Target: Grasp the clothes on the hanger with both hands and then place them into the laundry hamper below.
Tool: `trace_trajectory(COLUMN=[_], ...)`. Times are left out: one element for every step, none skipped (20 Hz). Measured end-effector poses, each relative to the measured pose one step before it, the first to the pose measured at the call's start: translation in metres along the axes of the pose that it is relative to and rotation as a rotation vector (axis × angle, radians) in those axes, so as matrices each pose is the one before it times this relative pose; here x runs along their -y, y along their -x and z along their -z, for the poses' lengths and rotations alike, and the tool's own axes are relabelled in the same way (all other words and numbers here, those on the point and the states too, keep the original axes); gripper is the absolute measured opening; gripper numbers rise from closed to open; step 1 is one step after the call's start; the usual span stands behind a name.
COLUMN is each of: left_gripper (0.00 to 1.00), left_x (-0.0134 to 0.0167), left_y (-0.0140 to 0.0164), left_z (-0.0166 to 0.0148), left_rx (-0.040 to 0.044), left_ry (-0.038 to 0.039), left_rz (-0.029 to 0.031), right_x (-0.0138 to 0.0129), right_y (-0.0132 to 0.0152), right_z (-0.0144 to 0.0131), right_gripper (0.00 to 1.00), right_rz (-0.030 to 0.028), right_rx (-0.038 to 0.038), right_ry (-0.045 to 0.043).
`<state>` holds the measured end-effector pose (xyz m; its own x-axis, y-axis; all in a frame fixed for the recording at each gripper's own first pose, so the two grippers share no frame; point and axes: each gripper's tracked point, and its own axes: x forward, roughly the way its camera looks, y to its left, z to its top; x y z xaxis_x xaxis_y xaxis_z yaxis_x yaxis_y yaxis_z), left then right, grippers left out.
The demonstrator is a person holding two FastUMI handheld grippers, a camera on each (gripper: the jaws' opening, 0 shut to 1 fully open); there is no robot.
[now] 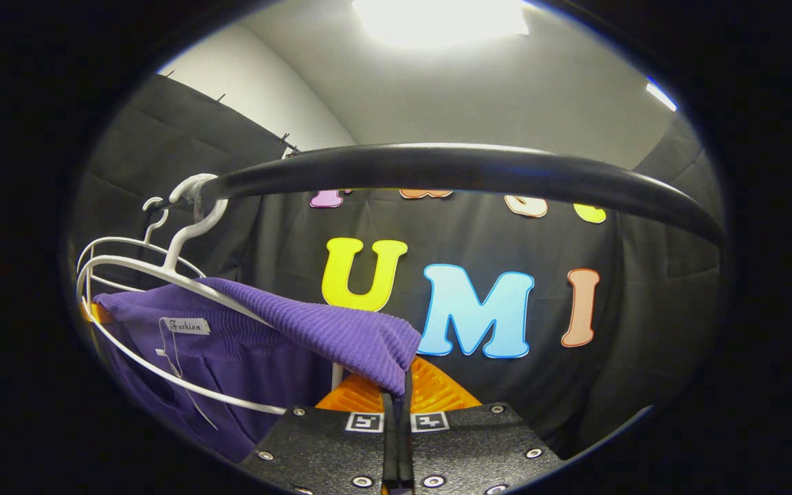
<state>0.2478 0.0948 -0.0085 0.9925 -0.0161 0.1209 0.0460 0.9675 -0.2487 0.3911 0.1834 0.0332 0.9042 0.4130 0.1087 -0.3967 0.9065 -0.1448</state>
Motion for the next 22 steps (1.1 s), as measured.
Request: trace_trajectory(left_gripper=[0.05, 0.01, 0.00, 0.00, 0.05, 0.01, 0.01, 0.01, 0.01, 0.01, 0.05, 0.01, 0.01, 0.01, 0.05, 0.05, 0.01, 0.01, 0.01, 0.01, 0.01, 0.01], left_x=[-0.00063, 0.00198, 0.00205, 0.00233, 0.00279, 0.00294, 0.00246, -0.00083, -0.00135, -0.00080, 0.00019, 0.00015, 0.00344, 0.00447, 0.00467, 0.00562, 0.00702, 0.00442, 0.00371, 0.00454, 0.00844, 0.01306], left_y=[-0.00223, 0.00004, 0.00116, 0.00351, 0.00566, 0.00361, 0.00154, 0.00143, 0.00129, 0.00260, 0.00296, 0.00027, -0.00523, -0.00520, -0.00345, -0.00172, 0.00289, 0.00274, 0.00002, -0.00371, -0.00507, -0.01211], left_z=[0.00499, 0.00416, 0.00663, 0.00674, 0.00598, 0.00512, 0.00351, 0.00272, 0.00218, -0.00064, -0.00070, -0.00264, -0.00302, -0.00520, -0.00337, -0.00099, 0.00070, 0.00089, 0.00042, 0.00198, 0.00276, 0.00587], left_rx=[0.00560, 0.00256, -0.00258, -0.00891, -0.00633, -0.00625, -0.00449, -0.00480, -0.00058, 0.00604, 0.00563, 0.00607, 0.01115, 0.01457, 0.00912, 0.00269, 0.00108, -0.00086, 0.00089, 0.00138, -0.00123, -0.00420], left_ry=[0.02365, 0.03056, 0.01924, -0.00387, -0.02034, -0.01700, -0.00399, 0.01060, 0.01871, 0.01403, 0.00646, -0.00717, -0.01233, -0.01381, -0.01337, -0.00950, -0.00250, 0.00305, 0.00467, 0.00750, 0.01246, 0.01241], left_rz=[-0.01341, -0.00772, -0.00751, -0.01130, -0.01178, -0.00686, -0.00858, -0.00904, -0.00724, -0.00827, -0.00691, -0.00895, -0.00335, 0.00451, 0.00553, 0.00553, 0.00599, 0.00217, 0.00283, 0.00415, 0.00900, 0.01004], right_x=[-0.00200, -0.00004, 0.00057, -0.00129, -0.00333, -0.00473, -0.00326, -0.00508, -0.00369, -0.00360, -0.00366, -0.00140, 0.00219, 0.00588, 0.01050, 0.00651, 0.00797, 0.00745, 0.00840, 0.00806, 0.01086, 0.01429], right_y=[-0.00063, -0.00045, 0.00025, 0.00012, 0.00073, 0.00298, 0.00286, 0.00237, 0.00303, 0.00153, 0.00224, 0.00043, 0.00076, -0.00158, -0.00619, -0.00177, 0.00295, 0.00106, 0.00066, 0.00036, -0.00056, 0.00030], right_z=[0.00096, 0.00039, 0.00138, 0.00262, 0.00445, 0.00796, 0.00775, 0.00582, 0.00358, 0.00235, 0.00029, 0.00088, -0.00150, -0.00420, -0.00267, -0.00160, -0.00262, -0.00172, -0.00172, -0.00208, 0.00106, 0.00726], right_gripper=[0.00, 0.01, 0.01, 0.01, 0.01, 0.02, 0.04, 0.04, 0.04, 0.06, 0.06, 0.03, 0.01, 0.00, 0.00, 0.00, 0.00, 0.00, 0.00, 0.00, 0.00, 0.00], right_rz=[-0.01381, -0.00904, -0.00882, -0.01470, -0.02070, -0.02418, -0.02332, -0.02353, -0.01882, -0.01544, -0.01674, -0.01456, -0.00204, 0.01706, 0.02247, 0.02237, 0.03312, 0.03565, 0.04046, 0.03929, 0.04278, 0.04097], right_rx=[-0.00238, -0.00377, -0.00327, -0.00578, -0.01095, -0.02273, -0.02000, -0.01248, -0.01419, -0.00740, -0.00384, -0.00430, 0.00317, 0.00777, 0.00961, 0.00764, 0.00893, 0.00635, 0.00606, 0.00780, 0.00414, -0.00792], right_ry=[-0.00335, -0.00672, 0.00058, 0.00831, 0.01263, 0.00566, -0.00101, 0.00179, 0.00593, 0.00259, -0.00325, 0.00022, 0.00538, 0.00587, -0.00142, -0.00133, 0.00278, 0.00363, 0.00539, 0.01277, 0.02031, 0.00913])
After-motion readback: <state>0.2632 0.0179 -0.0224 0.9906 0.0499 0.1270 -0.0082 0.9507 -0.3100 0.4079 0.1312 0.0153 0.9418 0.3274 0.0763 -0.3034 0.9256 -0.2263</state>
